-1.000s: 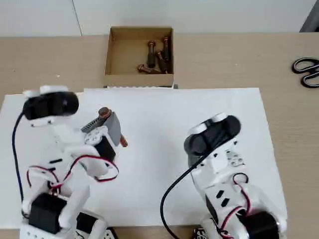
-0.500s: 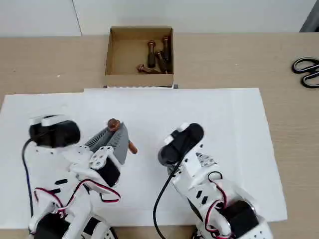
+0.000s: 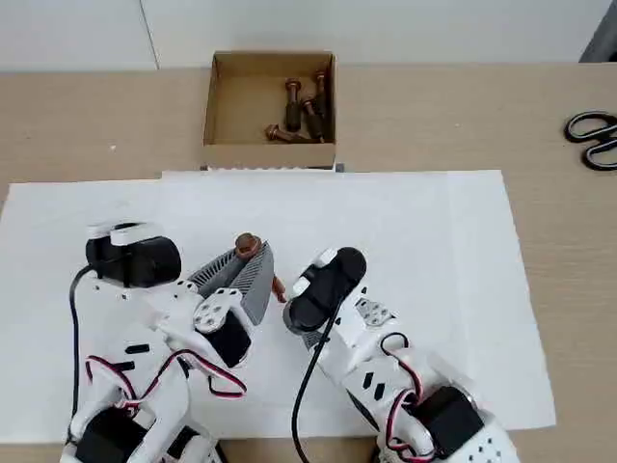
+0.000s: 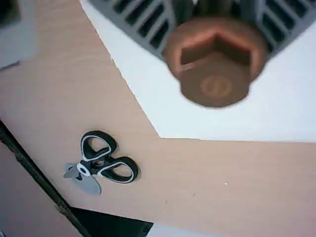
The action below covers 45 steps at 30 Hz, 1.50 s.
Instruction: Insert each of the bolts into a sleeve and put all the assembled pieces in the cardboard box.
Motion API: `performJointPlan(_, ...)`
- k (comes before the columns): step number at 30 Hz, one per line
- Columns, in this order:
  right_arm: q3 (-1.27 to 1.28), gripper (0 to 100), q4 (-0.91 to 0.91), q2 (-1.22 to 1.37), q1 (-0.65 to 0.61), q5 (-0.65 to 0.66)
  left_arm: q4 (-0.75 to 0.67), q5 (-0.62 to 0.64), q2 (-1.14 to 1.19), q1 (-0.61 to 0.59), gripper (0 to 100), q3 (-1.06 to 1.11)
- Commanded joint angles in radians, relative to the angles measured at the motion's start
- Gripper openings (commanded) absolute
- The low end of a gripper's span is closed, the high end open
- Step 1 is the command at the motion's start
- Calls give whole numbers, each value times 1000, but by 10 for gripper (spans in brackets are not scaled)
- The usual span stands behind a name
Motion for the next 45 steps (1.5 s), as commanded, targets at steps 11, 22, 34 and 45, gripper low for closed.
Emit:
performJointPlan(11, -97, 2, -27, -15, -38, 14, -32, 6, -6, -3, 6, 1)
performJointPlan(22, -124, 2, -25, -15, -124, 17, -34, 6, -8, -3, 6, 12)
performJointPlan(34, -163, 2, -39, -13, -88, 17, -29, 6, -8, 2, 6, 12)
performJointPlan(45, -167, 2, -82, -12, -91, 31, -26, 8, -6, 29, 6, 12)
